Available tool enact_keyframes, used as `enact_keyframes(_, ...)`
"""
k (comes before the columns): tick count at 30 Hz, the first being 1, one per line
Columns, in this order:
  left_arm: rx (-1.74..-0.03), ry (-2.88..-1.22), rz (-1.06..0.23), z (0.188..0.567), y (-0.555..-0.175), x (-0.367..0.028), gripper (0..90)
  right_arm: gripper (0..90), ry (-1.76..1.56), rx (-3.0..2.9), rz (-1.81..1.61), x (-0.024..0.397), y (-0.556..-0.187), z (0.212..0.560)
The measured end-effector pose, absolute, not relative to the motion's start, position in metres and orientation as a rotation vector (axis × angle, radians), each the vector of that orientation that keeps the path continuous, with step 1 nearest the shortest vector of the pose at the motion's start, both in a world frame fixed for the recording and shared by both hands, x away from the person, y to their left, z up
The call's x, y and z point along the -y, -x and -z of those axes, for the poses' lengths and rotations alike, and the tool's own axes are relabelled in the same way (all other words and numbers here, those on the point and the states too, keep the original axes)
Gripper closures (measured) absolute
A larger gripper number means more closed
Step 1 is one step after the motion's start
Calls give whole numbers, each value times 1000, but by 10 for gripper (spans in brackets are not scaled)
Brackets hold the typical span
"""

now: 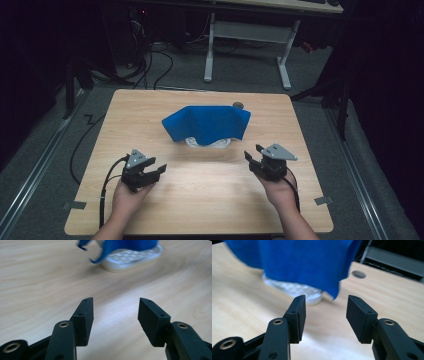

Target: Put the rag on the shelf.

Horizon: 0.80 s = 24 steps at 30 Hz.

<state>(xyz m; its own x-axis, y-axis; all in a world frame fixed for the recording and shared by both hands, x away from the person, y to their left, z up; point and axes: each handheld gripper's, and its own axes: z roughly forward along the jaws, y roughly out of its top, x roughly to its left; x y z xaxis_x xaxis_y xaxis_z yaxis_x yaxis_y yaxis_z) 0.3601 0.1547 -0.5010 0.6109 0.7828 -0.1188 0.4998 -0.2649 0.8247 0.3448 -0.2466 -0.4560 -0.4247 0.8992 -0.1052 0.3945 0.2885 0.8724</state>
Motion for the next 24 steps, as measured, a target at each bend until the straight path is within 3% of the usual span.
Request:
enact_keyframes(3,-988,-1956,-311,505,-347,-138,455,487,-1170,-1963,-1096,237,-330,464)
enact_keyframes(7,-925,-1959,-296,516,-319,-115,441,463,-1191,-1973,-1119,224,-308,477)
enact_keyframes(10,-898,-1999,-206,525,-314,-102,436,480,-1204,-1983,-1108,218,-295,503)
enact_keyframes(13,-837,-2059,-215,530,-313,-92,425,459,-1108,-2102,-1007,212,-299,517)
enact_keyframes(24,-868,-2042,-241,529,-316,-97,412,450,-1118,-2136,-1018,217,-313,520)
